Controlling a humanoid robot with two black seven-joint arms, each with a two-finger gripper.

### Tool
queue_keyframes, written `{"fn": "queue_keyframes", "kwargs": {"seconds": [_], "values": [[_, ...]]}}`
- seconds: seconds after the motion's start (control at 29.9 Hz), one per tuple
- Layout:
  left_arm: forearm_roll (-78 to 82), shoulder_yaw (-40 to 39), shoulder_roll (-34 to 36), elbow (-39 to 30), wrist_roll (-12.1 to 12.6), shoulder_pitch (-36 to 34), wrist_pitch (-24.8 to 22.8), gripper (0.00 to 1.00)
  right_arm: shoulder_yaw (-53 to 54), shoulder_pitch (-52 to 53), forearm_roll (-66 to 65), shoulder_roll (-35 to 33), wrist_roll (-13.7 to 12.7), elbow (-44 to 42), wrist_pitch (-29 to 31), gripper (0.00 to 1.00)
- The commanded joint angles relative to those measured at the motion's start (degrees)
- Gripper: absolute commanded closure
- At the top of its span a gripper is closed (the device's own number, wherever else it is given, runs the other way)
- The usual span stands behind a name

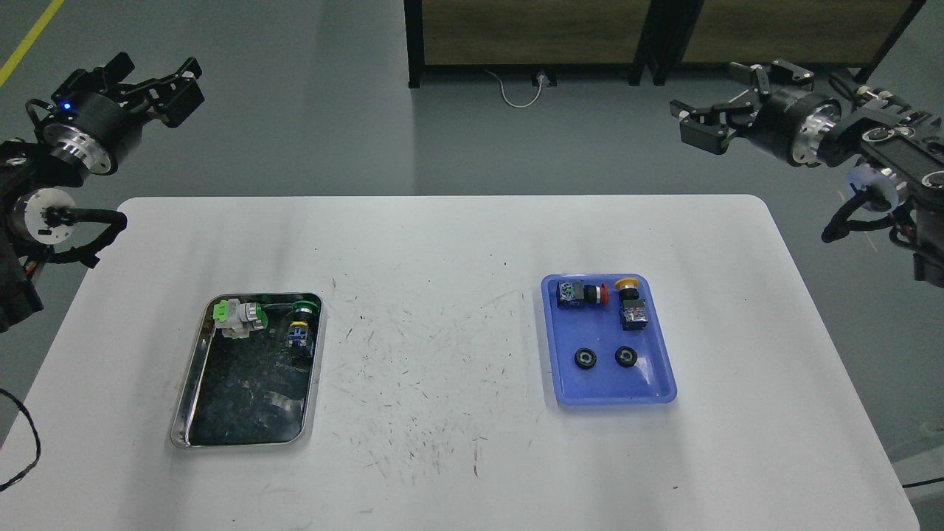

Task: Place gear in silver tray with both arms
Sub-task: 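Raise both arms from rest and move the right gripper toward the blue tray, then lower the right gripper onto a black gear in the blue tray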

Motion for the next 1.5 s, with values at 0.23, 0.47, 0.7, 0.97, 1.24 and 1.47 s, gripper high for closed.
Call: {"fn": "queue_keyframes", "kwargs": {"seconds": [0.23, 0.47, 0.7, 0.97, 1.24, 1.47], "values": [[15.3, 0.9, 13.2, -28.5, -0.1, 3.3, 8.7, 0.01, 0.0, -3.5, -2.3, -1.8, 0.0, 5.3, -0.1, 0.0], [19.2, 0.6, 22.8, -37.8, 0.4, 10.9, 14.3, 0.01, -0.1, -5.7, -4.6, -1.5, -1.6, 7.4, 0.2, 0.0], [16.0, -1.7, 28.4, -38.7, 0.2, 13.5, 14.9, 0.01, -0.2, -9.0, -6.4, -1.7, -5.1, 12.2, 6.7, 0.0], [10.2, -2.4, 30.5, -37.9, -0.8, 14.6, 16.7, 0.01, -0.3, -11.2, -12.4, -1.4, -7.1, 16.8, 9.7, 0.0], [10.0, -3.2, 30.0, -37.2, -1.4, 14.9, 20.7, 0.01, -0.1, -14.8, -19.8, -0.2, -8.1, 17.8, 9.7, 0.0], [10.0, -3.2, 30.0, -37.2, -1.2, 16.2, 20.9, 0.01, -0.1, -15.9, -20.1, -1.8, -9.4, 19.3, 9.7, 0.0]]}}
